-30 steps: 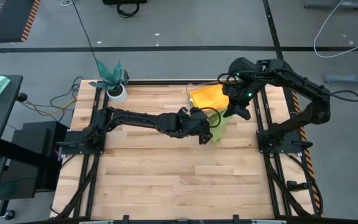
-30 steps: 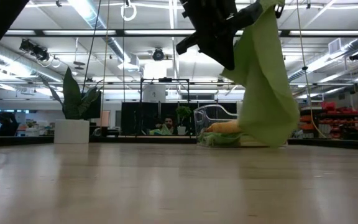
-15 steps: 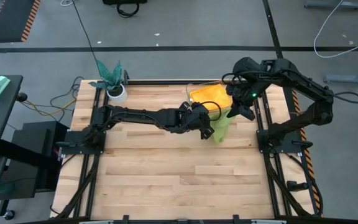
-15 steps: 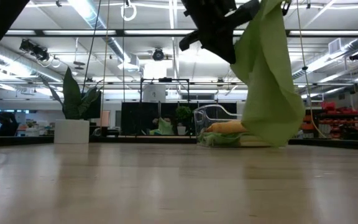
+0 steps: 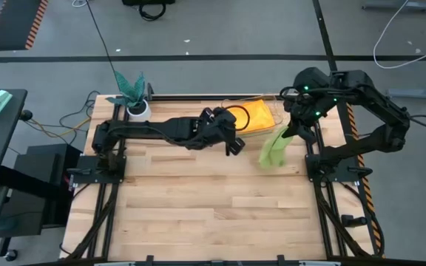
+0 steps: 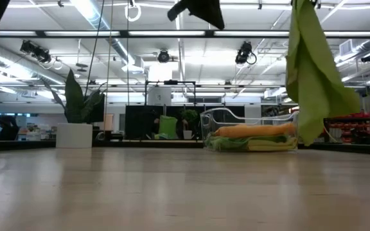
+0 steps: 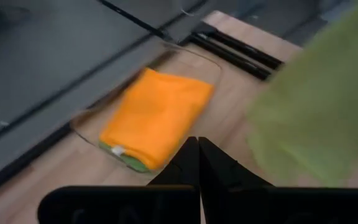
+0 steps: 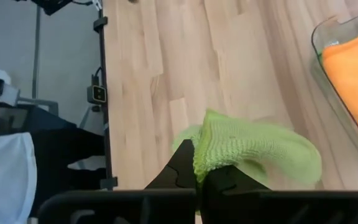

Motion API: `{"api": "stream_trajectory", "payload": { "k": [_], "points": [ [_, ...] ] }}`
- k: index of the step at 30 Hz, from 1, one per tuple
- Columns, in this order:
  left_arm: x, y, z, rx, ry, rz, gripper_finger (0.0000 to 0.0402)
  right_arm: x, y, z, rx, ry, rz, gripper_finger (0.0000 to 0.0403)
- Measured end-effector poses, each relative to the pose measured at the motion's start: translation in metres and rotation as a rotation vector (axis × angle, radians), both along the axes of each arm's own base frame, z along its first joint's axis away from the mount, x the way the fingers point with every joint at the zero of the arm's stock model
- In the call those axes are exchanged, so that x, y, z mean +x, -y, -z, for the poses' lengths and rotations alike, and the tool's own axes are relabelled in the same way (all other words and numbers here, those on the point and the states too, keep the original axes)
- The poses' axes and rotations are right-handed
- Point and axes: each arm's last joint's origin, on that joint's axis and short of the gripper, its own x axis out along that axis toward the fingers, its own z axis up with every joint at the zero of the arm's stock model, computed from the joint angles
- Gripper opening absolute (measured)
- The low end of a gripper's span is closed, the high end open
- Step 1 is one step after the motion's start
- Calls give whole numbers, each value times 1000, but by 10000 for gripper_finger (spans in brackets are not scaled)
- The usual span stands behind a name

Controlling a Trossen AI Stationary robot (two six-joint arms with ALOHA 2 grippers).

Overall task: Fold microfiber towels
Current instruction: Fold the light green towel

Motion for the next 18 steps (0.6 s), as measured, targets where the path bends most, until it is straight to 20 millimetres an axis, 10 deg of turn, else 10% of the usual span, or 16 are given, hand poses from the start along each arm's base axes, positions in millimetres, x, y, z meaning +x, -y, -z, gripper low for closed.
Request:
{"api": "stream_trajectory", "payload": {
  "k": [18],
  "points": [
    [10, 30, 3, -224, 29, 381, 93, 24, 9, 11, -6, -34, -59, 0]
  ]
}}
